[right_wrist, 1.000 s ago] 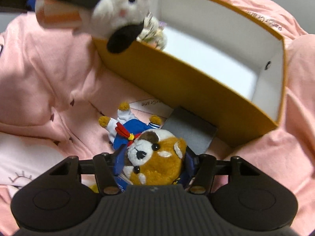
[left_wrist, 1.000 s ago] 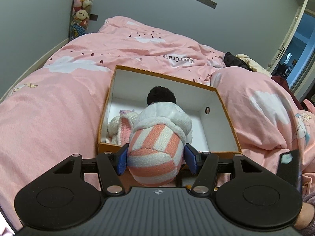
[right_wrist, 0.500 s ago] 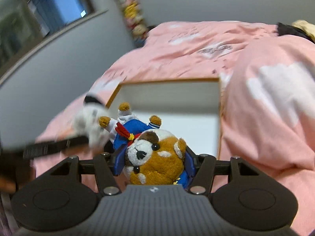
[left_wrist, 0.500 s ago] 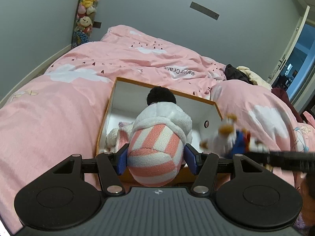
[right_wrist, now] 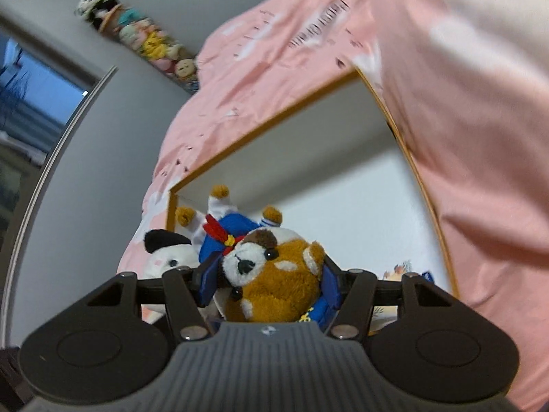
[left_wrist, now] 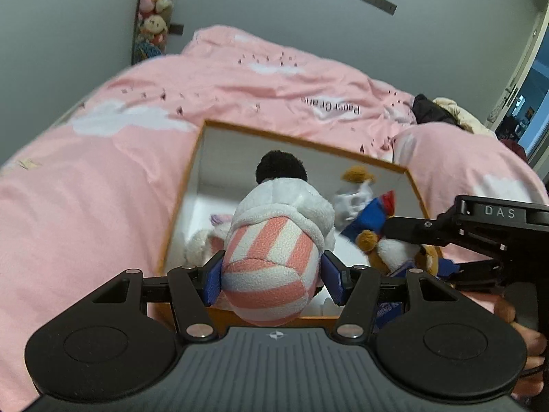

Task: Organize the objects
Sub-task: 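Carry both plushes over the box and lower them inside, then open both tools to release the plushes in the box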

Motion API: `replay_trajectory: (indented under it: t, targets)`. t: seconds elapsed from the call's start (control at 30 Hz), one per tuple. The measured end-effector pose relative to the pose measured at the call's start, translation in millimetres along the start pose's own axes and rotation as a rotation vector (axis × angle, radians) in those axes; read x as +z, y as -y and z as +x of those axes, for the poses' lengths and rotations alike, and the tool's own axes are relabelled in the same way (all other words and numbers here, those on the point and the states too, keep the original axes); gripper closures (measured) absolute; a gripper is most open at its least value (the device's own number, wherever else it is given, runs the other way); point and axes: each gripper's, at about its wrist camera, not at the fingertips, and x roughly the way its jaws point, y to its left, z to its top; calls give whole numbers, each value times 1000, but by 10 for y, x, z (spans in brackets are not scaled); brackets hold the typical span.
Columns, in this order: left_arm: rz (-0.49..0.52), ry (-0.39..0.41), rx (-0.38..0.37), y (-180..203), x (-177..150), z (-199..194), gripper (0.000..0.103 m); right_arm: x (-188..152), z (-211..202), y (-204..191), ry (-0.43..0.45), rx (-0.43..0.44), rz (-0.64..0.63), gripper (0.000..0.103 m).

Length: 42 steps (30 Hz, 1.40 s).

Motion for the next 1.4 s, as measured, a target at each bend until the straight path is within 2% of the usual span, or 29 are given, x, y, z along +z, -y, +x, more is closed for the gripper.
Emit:
replay_trajectory:
  t: [0.1, 0.23, 0.33, 0.4, 0.5, 0.67, 0.7, 0.8, 0.9, 1.2, 1.4]
  targets:
    - [35, -7, 38, 71, -48, 158, 36, 4, 126, 114, -1, -17, 69, 42]
    - [87, -24, 60, 123, -113, 320, 35, -32, 319, 166, -22, -85, 74, 42]
    - [123, -27, 72, 135, -145, 403, 34, -54, 443, 190, -32, -97, 73, 42]
    - [142, -45, 55, 138, -159, 439, 33, -52, 499, 180, -35, -103, 74, 42]
    - [124, -88, -26, 108, -189, 470, 33, -62, 590, 173, -41, -144, 62, 42]
    - [88, -79, -43, 18, -174, 394, 33, -66, 682, 176, -83, -169, 18, 39]
    - [76, -83, -50, -8, -159, 371, 35, -65, 694, 180, -93, -167, 18, 38]
    - [40, -92, -75, -82, -121, 309, 50, -53, 666, 206, -122, -154, 19, 36]
    - [5, -114, -117, -129, -89, 337, 61, -39, 610, 236, -133, -146, 27, 37]
    - [98, -148, -26, 49, -145, 484, 63, -89, 597, 190, -129, -186, -27, 41]
    - [51, -125, -51, 26, -145, 415, 63, -49, 710, 212, -158, -221, 26, 41]
